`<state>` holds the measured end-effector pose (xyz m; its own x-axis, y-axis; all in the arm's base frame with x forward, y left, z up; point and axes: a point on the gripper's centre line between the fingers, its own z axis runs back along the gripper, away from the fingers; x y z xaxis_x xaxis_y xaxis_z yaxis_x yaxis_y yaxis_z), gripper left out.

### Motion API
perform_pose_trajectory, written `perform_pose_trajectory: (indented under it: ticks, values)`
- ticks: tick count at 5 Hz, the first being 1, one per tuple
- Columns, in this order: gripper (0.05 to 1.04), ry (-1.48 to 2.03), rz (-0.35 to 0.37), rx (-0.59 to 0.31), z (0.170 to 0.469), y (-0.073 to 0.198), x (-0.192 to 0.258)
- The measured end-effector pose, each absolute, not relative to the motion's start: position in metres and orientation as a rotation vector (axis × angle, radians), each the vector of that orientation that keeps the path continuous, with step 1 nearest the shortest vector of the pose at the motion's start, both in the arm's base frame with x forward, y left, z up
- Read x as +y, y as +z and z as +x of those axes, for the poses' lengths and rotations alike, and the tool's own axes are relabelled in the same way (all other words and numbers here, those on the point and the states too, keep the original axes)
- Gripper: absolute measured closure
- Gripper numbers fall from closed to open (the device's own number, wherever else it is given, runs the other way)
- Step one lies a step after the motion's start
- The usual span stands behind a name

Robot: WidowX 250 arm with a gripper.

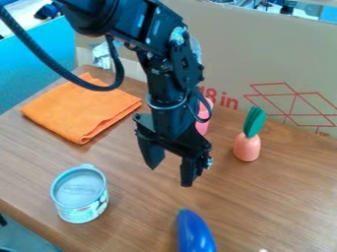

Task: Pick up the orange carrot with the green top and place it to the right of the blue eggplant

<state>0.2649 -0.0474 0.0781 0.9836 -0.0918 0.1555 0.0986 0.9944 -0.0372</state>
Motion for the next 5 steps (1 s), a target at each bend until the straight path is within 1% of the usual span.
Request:
perform_pose_trajectory:
  ticks: [1,2,3,4,5]
  values:
    - [0.082,-0.094,-0.043,-0.131,0.263,0.073,-0.047]
    - [0.082,-0.128,-0.023,-0.187,0.289,0.098,-0.059]
    - [0.082,-0.147,0.020,-0.199,0.309,0.108,-0.067]
    - [0.082,-0.175,0.059,-0.195,0.330,0.112,-0.079]
    - [0.082,-0.207,0.049,-0.190,0.344,0.110,-0.086]
